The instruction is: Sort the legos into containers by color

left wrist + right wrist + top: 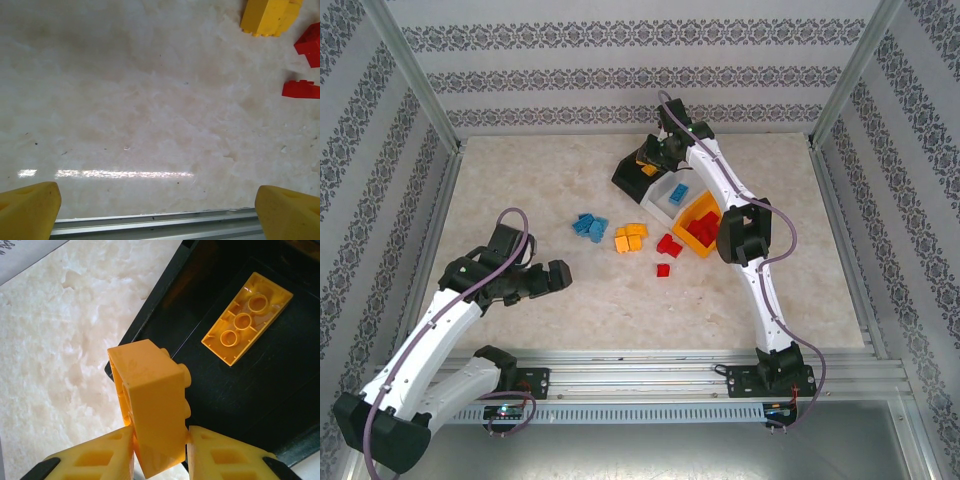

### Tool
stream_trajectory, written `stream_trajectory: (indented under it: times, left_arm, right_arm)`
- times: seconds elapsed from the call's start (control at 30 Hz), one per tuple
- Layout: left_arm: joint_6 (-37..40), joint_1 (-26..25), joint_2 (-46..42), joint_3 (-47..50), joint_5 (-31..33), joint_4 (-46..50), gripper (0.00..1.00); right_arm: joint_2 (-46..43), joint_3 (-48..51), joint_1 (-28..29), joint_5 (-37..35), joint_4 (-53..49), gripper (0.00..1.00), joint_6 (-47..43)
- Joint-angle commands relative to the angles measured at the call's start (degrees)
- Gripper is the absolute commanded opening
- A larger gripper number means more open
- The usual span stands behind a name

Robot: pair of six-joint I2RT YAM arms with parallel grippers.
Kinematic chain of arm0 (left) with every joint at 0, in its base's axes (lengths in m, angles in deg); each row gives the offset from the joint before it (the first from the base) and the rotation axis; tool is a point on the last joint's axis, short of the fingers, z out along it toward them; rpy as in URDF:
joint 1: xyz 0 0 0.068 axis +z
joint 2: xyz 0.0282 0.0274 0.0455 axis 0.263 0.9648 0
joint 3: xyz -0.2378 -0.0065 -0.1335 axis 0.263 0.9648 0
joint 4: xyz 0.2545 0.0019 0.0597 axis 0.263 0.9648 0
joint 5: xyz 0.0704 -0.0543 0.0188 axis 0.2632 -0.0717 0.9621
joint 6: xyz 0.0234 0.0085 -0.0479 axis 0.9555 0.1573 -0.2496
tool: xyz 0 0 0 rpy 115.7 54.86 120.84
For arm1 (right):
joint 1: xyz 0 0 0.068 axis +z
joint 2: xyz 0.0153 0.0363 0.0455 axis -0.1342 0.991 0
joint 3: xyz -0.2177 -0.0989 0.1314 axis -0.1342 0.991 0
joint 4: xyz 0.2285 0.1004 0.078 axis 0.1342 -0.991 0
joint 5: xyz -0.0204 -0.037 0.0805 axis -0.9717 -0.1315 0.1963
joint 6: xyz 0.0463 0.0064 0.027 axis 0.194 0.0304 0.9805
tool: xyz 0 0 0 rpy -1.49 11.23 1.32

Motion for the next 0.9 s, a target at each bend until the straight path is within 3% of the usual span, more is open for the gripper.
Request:
stream_trajectory:
  times: [0.0,0.3,0.87]
  left_arm:
    - [1.53,0.81,-1.63,-1.16,2.11,3.79,1.00]
    - [2.70,1.24,-3.08,-1.48,2.92,5.40,1.00]
    - [6.50,2.12,-1.61,-4.70,5.64,4.59,1.00]
  right_arm:
    - [0.42,-0.15,-0.30,-0.84,-0.70,0.33,1.25]
    - [-0.98,0.62,-0.36,-2.18,-1.26,0.50,1.60]
    - [-10.77,1.33,-1.48,-1.08,-4.21,0.55,-0.67]
